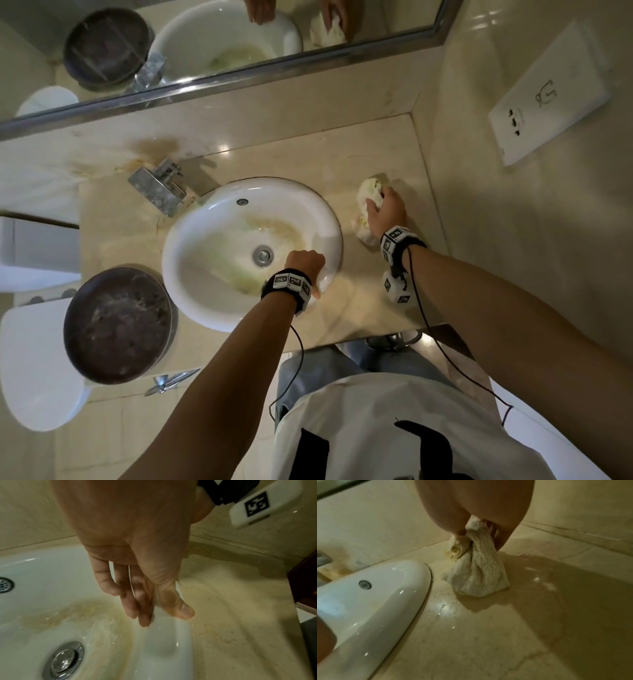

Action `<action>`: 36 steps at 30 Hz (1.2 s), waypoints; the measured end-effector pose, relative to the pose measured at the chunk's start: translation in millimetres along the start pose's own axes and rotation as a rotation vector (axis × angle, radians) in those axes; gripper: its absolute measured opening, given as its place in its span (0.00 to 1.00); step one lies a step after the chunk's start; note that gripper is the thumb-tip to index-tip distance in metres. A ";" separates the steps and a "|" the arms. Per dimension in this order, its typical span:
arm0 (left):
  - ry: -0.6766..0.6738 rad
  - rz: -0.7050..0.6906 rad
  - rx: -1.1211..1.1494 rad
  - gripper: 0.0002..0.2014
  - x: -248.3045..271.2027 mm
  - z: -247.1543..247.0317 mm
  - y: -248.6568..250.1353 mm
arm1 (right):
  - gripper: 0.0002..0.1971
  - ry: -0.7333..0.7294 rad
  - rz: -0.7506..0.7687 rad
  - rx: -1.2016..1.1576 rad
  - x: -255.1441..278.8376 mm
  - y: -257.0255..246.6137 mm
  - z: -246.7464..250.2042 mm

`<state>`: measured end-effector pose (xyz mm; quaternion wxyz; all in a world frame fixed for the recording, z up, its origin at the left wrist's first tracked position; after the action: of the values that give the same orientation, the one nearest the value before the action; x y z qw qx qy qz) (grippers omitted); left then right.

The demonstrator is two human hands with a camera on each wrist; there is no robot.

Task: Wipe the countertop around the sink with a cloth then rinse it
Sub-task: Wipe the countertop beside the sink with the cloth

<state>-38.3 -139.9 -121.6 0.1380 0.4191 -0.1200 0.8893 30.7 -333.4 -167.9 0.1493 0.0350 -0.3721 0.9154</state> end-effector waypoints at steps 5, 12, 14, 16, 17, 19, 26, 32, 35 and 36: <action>0.008 -0.010 -0.021 0.28 0.0 1.9 0.5 | 0.18 0.166 -0.067 0.039 3.7 22.9 33.8; 0.026 -0.038 -0.028 0.27 0.4 1.3 0.3 | 0.27 0.209 -0.239 0.239 32.2 63.3 57.4; 0.022 -0.042 -0.022 0.27 1.3 1.1 -0.1 | 0.33 0.148 -0.226 0.270 46.7 64.7 48.6; 0.021 -0.044 -0.016 0.27 1.6 0.9 -0.9 | 0.33 0.083 -0.219 0.254 59.7 61.6 36.1; 0.020 -0.044 -0.015 0.27 1.8 1.0 -1.1 | 0.33 0.065 -0.231 0.233 64.9 58.4 30.2; 0.023 -0.041 -0.010 0.28 1.7 1.0 -2.2 | 0.33 0.054 -0.255 0.191 71.2 49.4 19.2; 0.023 -0.035 0.012 0.30 -0.1 1.0 -2.5 | 0.42 -0.182 -0.149 0.164 77.4 -0.4 -4.9; 0.016 -0.024 0.023 0.30 2.4 0.7 -3.4 | 0.61 -0.543 -0.013 0.247 79.9 -18.2 -14.6; 0.022 -0.018 0.019 0.30 2.3 -0.1 -4.2 | 0.60 -0.579 0.024 0.295 74.9 -12.7 -13.0; 0.025 -0.015 0.016 0.30 2.4 -0.4 -4.3 | 0.60 -0.563 0.030 0.312 74.1 -11.7 -13.4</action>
<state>-38.6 -135.4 -119.6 0.1428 0.4097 -0.1081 0.8945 -35.8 -297.9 -156.6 0.0199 0.3039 -0.2544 0.9179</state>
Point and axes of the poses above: each hand's wrist, its own x-axis away from the middle knuckle, its own z-axis out of the back of the hand, y = z × x, the point moved 1 cm from there along -x, towards the middle knuckle, and after that the axes turned 7 degrees about z, right-handed, at the moved point
